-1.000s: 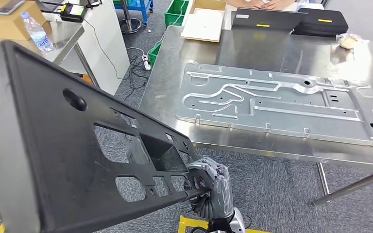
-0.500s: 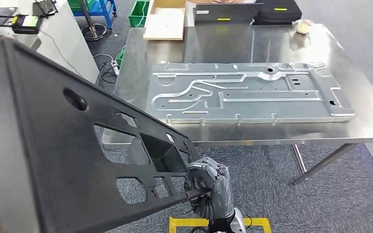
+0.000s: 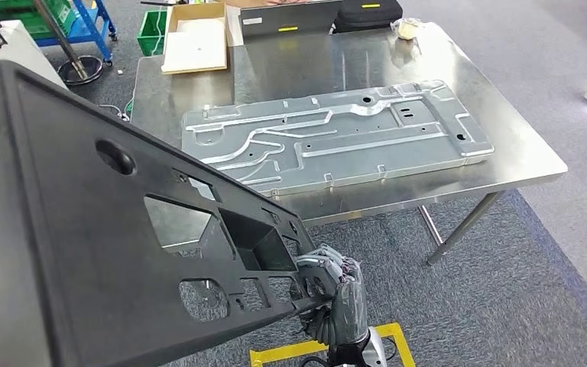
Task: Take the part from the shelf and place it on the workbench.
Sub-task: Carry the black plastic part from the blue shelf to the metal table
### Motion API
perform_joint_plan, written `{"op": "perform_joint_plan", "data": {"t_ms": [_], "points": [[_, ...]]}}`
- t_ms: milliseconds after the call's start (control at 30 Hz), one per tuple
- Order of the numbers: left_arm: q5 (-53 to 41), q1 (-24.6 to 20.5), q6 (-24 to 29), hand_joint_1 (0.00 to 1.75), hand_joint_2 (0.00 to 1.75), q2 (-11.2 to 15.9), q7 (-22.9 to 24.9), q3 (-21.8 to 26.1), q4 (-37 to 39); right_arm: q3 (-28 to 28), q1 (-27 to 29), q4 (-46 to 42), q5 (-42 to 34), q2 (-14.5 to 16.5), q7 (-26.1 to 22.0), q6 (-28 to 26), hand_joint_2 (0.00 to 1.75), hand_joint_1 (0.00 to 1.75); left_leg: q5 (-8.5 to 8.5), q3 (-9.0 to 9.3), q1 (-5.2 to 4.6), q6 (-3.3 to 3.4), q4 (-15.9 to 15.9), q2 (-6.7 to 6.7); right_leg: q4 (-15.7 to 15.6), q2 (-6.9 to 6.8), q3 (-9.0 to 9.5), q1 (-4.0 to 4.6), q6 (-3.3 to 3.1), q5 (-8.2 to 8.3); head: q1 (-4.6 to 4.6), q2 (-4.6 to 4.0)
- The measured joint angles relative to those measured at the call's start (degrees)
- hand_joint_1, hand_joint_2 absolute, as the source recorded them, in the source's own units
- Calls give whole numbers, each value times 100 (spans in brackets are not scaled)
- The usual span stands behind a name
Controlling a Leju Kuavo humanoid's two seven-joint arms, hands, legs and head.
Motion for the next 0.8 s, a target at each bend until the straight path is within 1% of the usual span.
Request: {"op": "perform_joint_plan", "data": {"t_ms": [33,67,100,133,167,200,233,267,300,333,367,400,467,500,533,567,600,667,700,733,767,800], "points": [[1,-6,0,0,175,-6,-1,-2,0,-1,-1,-5,0,-4,1,-3,175,175,30,30,12,21,-61,62,41,-80,-20,16,30,-32,2,0],[1,-9,0,0,175,-11,-4,-3,0,-1,-3,-10,2,-8,1,-5,175,175,61,55,24,45,-119,130,180,-227,-86,35,50,-129,3,0],[3,-6,0,0,175,-16,-7,-4,0,-2,-4,-14,6,-12,3,-8,175,175,81,72,33,64,-157,195,447,-418,-210,46,60,-289,5,0],[6,-1,0,0,175,-15,-11,-4,0,-2,-6,-15,10,-14,11,-10,175,175,81,77,18,80,-167,254,800,-585,-386,52,73,-482,8,0],[8,5,0,0,175,-15,-16,-3,0,-2,-4,-14,14,-14,23,-11,175,175,76,74,9,86,-162,315,1165,-675,-565,39,88,-646,8,0],[9,9,-1,0,175,-15,-25,-3,0,-2,-1,-13,16,-15,38,-11,175,175,67,72,3,84,-156,366,1424,-717,-690,23,107,-726,9,0],[10,10,-5,0,175,-15,-41,-3,0,-2,2,-12,17,-15,54,-13,175,175,58,72,0,77,-147,406,1484,-736,-714,6,123,-694,9,1],[12,10,-18,0,175,-17,-65,-3,0,-2,4,-11,21,-15,65,-20,175,175,46,75,1,63,-135,435,1313,-751,-616,-10,134,-558,9,1],[19,9,-36,0,175,-21,-96,-3,0,-2,4,-11,31,-15,73,-34,175,175,31,81,2,45,-118,455,954,-771,-416,-23,135,-360,10,1],[33,8,-61,0,175,-25,-132,-3,0,-3,4,-11,45,-16,79,-57,175,175,9,82,-4,19,-94,469,558,-796,-199,-21,124,-212,9,1],[47,5,-90,0,175,-29,-170,-3,0,-5,7,-13,66,-17,84,-85,175,175,-14,80,-12,-11,-67,477,237,-812,-29,-12,100,-107,8,1],[63,3,-113,0,175,-32,-204,-3,0,-12,15,-14,88,-18,88,-116,175,175,-34,77,-21,-45,-46,482,50,-821,68,5,72,-69,8,1],[86,-2,-153,0,175,-32,-258,-3,0,-39,43,-19,122,-21,102,-185,175,175,-50,83,-27,-116,-38,490,-2,-805,83,37,10,-82,8,1],[93,-4,-167,0,175,-32,-278,-3,0,-61,65,-27,132,-21,114,-218,175,175,-65,87,-19,-149,-36,489,-14,-797,93,26,-23,-79,7,1],[97,-6,-181,0,175,-31,-295,-3,0,-85,86,-34,140,-21,127,-249,175,175,-119,71,-9,-180,24,476,-34,-791,108,12,-61,-72,7,1],[99,-8,-191,0,175,-31,-308,-3,0,-105,105,-42,147,-21,141,-274,175,175,-225,10,-2,-205,175,452,-58,-788,122,-7,-98,-62,6,0],[104,-8,-201,0,175,-30,-317,-3,0,-126,124,-46,155,-20,160,-295,175,175,-388,-115,7,-227,452,424,-77,-786,134,-21,-129,-55,4,0],[122,1,-220,0,175,-30,-327,-3,0,-187,177,-46,181,-19,197,-349,175,175,-744,-484,13,-259,1220,387,-80,-780,132,-9,-163,-60,4,0],[139,11,-228,0,175,-30,-333,-3,0,-241,224,-46,193,-19,216,-377,175,175,-828,-640,16,-268,1517,383,-78,-773,133,-1,-170,-64,3,1],[155,21,-234,0,175,-28,-343,-3,0,-314,278,-50,196,-19,227,-399,175,175,-794,-706,17,-267,1614,383,-74,-763,137,5,-171,-70,3,1],[169,30,-240,0,175,-24,-358,-3,0,-404,334,-61,188,-20,236,-412,175,175,-640,-658,16,-257,1466,382,-68,-750,144,8,-166,-76,3,1],[182,35,-244,0,175,-19,-375,-2,0,-497,380,-79,170,-20,244,-416,175,175,-410,-510,16,-237,1118,378,-60,-735,154,10,-156,-86,3,0]]}}
